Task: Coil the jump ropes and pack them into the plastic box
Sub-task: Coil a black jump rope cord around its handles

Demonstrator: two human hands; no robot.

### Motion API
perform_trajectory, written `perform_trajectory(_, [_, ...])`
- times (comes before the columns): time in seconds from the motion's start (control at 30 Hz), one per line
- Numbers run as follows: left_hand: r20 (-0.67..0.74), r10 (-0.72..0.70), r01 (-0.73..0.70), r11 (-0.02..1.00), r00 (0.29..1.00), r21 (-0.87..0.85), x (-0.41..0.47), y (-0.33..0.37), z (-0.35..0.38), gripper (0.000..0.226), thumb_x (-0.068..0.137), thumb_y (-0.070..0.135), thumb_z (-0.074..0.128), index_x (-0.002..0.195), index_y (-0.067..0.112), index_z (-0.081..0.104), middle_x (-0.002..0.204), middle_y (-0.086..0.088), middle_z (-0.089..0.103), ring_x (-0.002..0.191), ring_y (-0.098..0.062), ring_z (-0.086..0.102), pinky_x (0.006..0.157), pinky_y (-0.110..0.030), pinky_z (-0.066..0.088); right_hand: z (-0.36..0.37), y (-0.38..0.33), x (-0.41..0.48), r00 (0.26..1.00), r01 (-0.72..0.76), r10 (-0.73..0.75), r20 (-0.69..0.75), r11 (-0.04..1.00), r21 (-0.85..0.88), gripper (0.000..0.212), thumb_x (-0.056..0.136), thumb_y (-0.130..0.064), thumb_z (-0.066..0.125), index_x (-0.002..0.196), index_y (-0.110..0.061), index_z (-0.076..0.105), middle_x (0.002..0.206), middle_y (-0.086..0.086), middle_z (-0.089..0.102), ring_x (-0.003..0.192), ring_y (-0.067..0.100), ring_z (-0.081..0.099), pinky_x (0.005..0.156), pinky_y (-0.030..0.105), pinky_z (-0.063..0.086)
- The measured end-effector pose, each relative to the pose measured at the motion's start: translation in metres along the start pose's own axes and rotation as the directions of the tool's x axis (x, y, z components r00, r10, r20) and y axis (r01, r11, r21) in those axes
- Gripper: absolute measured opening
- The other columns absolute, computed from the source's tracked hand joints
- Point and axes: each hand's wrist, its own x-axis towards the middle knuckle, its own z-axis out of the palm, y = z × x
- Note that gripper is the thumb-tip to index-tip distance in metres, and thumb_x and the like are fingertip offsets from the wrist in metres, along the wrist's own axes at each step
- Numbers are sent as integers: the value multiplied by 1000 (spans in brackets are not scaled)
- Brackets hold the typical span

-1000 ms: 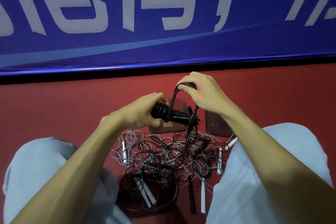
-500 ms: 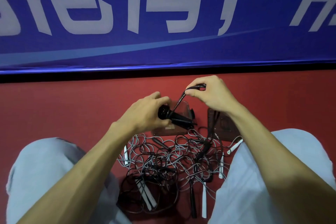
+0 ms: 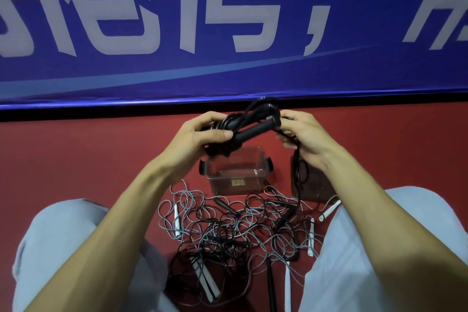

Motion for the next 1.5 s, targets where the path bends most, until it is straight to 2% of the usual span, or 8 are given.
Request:
perform_trajectory(0.17, [-2, -37, 35, 957, 999, -287, 2, 2, -4, 51, 86, 18, 58, 138, 20, 53, 87, -13, 64, 57, -22, 56, 47, -24, 42, 10, 4, 0, 991, -69, 56, 118, 992, 109, 9, 95, -12, 55, 88, -15, 60, 73, 7, 57, 39, 7, 32, 36, 14, 16])
perform_trajectory(0.3, [-101, -89, 44, 923, 991, -383, 3, 3, -4, 36, 97, 19, 42, 130, 25, 56, 83, -8, 62, 55, -18, 50, 43, -22, 39, 16, 11, -2, 975, -105, 89, 204, 992, 67, 26, 100, -12, 47, 117, -27, 59, 78, 8, 61, 36, 6, 29, 34, 11, 18])
perform_trajectory(0.6, [-391, -147, 33, 958, 908, -284, 10, -11, -17, 29, 96, 22, 55, 121, 9, 59, 89, -10, 66, 57, -20, 57, 50, -27, 39, 27, 27, -7, 922, -116, 265, 283, 885, -451, 52, 90, -46, 62, 93, 6, 61, 67, 8, 62, 50, 21, 55, 36, 18, 34])
perform_trajectory(0.8, [-589, -76, 19, 995, 805, -103, 15, -25, -16, 21, 92, 20, 65, 112, 13, 62, 79, -9, 69, 51, -20, 59, 48, -25, 36, 30, 26, -9, 954, 26, 138, 266, 846, -532, 25, 98, -23, 56, 120, -25, 44, 66, 6, 64, 41, 13, 54, 35, 22, 40])
perform_trajectory(1.07, [-647, -32, 53, 998, 762, 14, 20, -30, -14, 22, 91, 20, 67, 112, 14, 63, 82, -12, 71, 51, -18, 60, 43, -21, 36, 26, 19, -16, 945, 35, 242, 220, 594, -804, 39, 90, -47, 63, 68, -16, 62, 69, 3, 68, 51, 15, 62, 58, 32, 53])
perform_trajectory(1.17, [-610, 172, 64, 937, 773, 345, 17, -33, -14, 21, 90, 23, 69, 110, 20, 64, 96, -9, 70, 71, -17, 65, 57, -21, 47, 25, 18, -17, 959, 90, 194, 205, 479, -873, 44, 91, -49, 60, 59, -18, 61, 48, -7, 54, 45, 9, 51, 53, 23, 42])
perform_trajectory(1.23, [-463, 316, 110, 718, 828, 687, 15, -35, -16, 28, 89, 28, 69, 116, 23, 62, 106, 1, 60, 89, -14, 58, 80, -27, 47, 23, 19, -16, 958, 172, 118, 261, 490, -855, 35, 96, -40, 57, 68, -20, 63, 56, -8, 55, 53, 12, 55, 57, 25, 44])
perform_trajectory(1.5, [-125, 66, 75, 505, 990, 860, 15, -33, -22, 50, 68, 43, 84, 110, 30, 60, 107, 4, 64, 98, -17, 61, 86, -39, 53, 27, 4, -25, 801, 587, -114, 587, 342, -734, 23, 98, -22, 54, 76, -21, 48, 77, -12, 53, 73, 12, 56, 69, 35, 48])
